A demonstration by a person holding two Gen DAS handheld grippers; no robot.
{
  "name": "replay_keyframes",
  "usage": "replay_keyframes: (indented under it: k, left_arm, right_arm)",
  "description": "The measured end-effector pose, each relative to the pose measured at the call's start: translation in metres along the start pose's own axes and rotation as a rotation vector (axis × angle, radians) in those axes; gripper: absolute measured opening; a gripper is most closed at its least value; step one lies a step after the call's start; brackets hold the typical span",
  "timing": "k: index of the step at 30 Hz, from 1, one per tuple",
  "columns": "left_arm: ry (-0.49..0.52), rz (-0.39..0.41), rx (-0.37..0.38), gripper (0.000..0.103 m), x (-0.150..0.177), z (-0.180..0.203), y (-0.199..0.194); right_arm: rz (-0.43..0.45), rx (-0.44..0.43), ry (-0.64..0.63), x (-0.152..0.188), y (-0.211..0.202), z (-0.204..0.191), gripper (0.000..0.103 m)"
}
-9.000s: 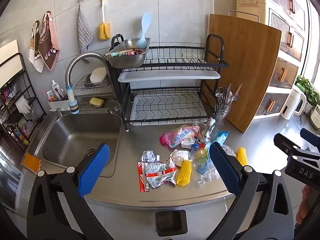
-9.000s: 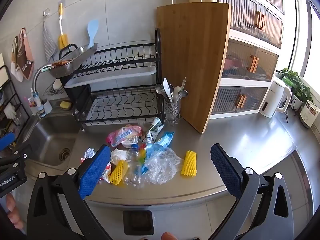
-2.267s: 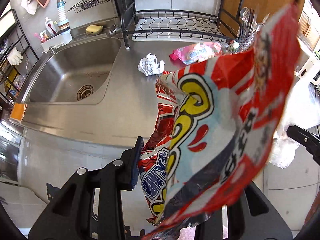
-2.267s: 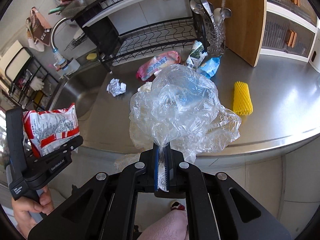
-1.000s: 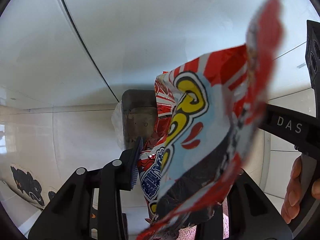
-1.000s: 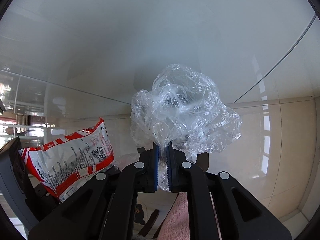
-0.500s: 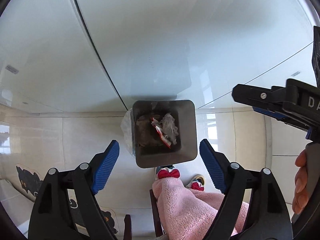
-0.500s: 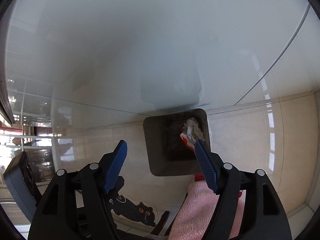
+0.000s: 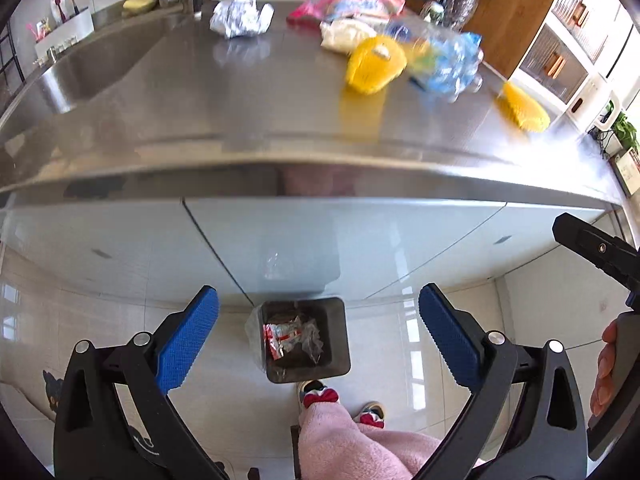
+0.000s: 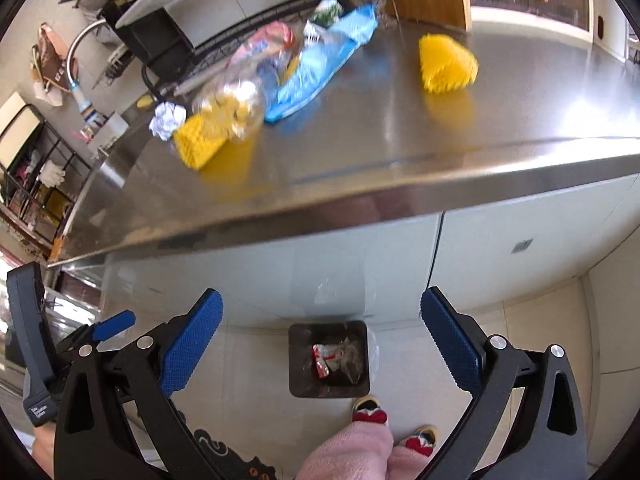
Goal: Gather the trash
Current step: 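Open both tools to drop wrapper and bag into the bin, then grasp the plastic bottle with left tool while right tool grasps yellow foam net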
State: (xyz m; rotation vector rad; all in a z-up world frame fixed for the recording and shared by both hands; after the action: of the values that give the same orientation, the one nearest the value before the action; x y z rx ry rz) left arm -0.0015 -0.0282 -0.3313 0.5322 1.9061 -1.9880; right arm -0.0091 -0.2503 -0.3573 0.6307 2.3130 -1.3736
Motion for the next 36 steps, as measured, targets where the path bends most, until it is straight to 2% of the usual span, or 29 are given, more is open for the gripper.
replay_keyframes:
  k: [6, 10, 14, 20, 24, 30, 33, 36]
  left_arm:
    - [0.025, 0.073, 0.049, 0.095, -0.052, 0.027, -0.012]
    - [0.056, 0.119, 0.062, 0.095, -0.090, 0.050, -0.017]
    - [0.078, 0.156, 0.071, 0.095, -0.128, 0.068, -0.016]
    - [0.086, 0.169, 0.077, 0.093, -0.165, 0.089, 0.001]
    - [0.081, 0.142, 0.080, 0.085, -0.178, 0.096, 0.019]
    - [0.074, 0.087, 0.074, 0.072, -0.187, 0.097, 0.046]
    - [0.082, 0.059, 0.067, 0.068, -0.188, 0.098, 0.058]
    - [0.088, 0.033, 0.064, 0.068, -0.188, 0.100, 0.067]
  right_arm:
    - [0.153, 0.059, 0.013, -0.069, -0.040, 0.013, 0.100]
    - [0.201, 0.107, 0.038, -0.109, -0.050, 0.031, 0.100]
    - [0.223, 0.152, 0.056, -0.135, -0.042, 0.048, 0.100]
    - [0.223, 0.204, 0.073, -0.161, -0.025, 0.067, 0.100]
    - [0.199, 0.226, 0.081, -0.169, -0.009, 0.076, 0.098]
    - [0.143, 0.254, 0.088, -0.172, 0.016, 0.087, 0.084]
    - [0.115, 0.278, 0.092, -0.172, 0.026, 0.091, 0.078]
    - [0.092, 0.289, 0.097, -0.171, 0.034, 0.096, 0.078]
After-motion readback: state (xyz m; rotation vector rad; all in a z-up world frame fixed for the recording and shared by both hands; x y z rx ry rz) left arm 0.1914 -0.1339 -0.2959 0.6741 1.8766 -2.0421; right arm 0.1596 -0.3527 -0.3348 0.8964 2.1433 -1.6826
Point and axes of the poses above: each gripper's, at about its wrist camera, not at the fingertips, and y roughly the way its jaws point, z to its right, x to its underside, the point moved 4 cm from there along y, roughly the way its jaws point, and after that the axes turned 7 degrees about -x, right-handed, at the moved point
